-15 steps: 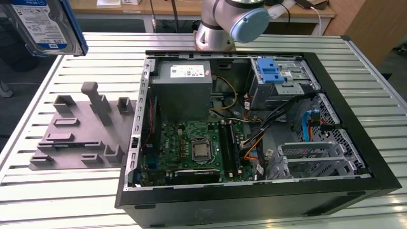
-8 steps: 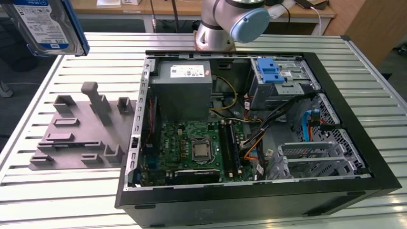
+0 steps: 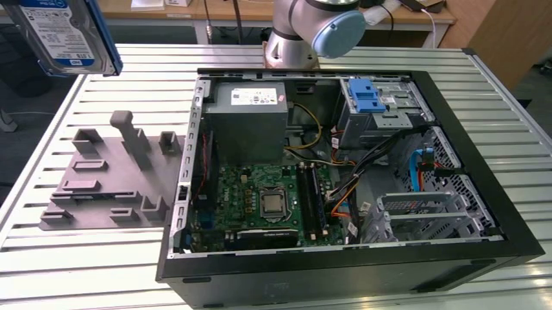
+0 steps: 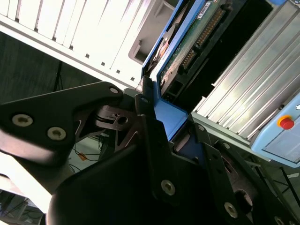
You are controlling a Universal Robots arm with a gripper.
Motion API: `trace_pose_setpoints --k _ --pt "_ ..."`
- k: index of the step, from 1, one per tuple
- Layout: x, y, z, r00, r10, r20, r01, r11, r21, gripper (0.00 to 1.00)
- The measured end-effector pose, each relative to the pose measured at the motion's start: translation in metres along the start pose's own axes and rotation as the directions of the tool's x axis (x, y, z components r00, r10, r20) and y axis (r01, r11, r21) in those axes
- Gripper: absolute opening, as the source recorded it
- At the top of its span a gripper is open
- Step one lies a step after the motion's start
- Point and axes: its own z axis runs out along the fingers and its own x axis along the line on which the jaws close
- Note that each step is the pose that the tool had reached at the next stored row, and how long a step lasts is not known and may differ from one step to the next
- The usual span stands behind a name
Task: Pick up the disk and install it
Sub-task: 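Pick up the disk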
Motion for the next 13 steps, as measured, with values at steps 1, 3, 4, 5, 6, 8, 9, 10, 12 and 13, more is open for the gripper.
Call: trace_pose_setpoints --k 1,3,4,5,6,8,9,10,12,13 --pt "0.0 -0.0008 0.0 1.0 0.0 0.0 0.0 1.0 0.0 0.36" --pt "0.0 -0.0014 0.0 1.0 0.0 0.0001 0.0 1.0 0.0001 0.36" --pt "0.0 -0.0016 0.0 1.0 0.0 0.0001 0.0 1.0 0.0001 0.36" --pt "0.0 -0.0019 0.0 1.0 0.0 0.0001 0.0 1.0 0.0001 0.36" --pt "0.0 -0.0022 0.0 1.0 0.0 0.0 0.0 1.0 0.0001 0.36" --pt "-0.0001 -0.0028 0.0 1.0 0.0 0.0 0.0 1.0 0.0 0.36" --pt "-0.0001 -0.0031 0.0 1.0 0.0 0.0 0.0 1.0 0.0 0.36" --pt "-0.0001 -0.0034 0.0 1.0 0.0 0.0 0.0 1.0 0.0 0.36" --pt "-0.0001 -0.004 0.0 1.0 0.0 0.0 0.0 1.0 0.0 0.36" --pt "-0.0001 -0.0043 0.0 1.0 0.0 0.0 0.0 1.0 0.0 0.36"
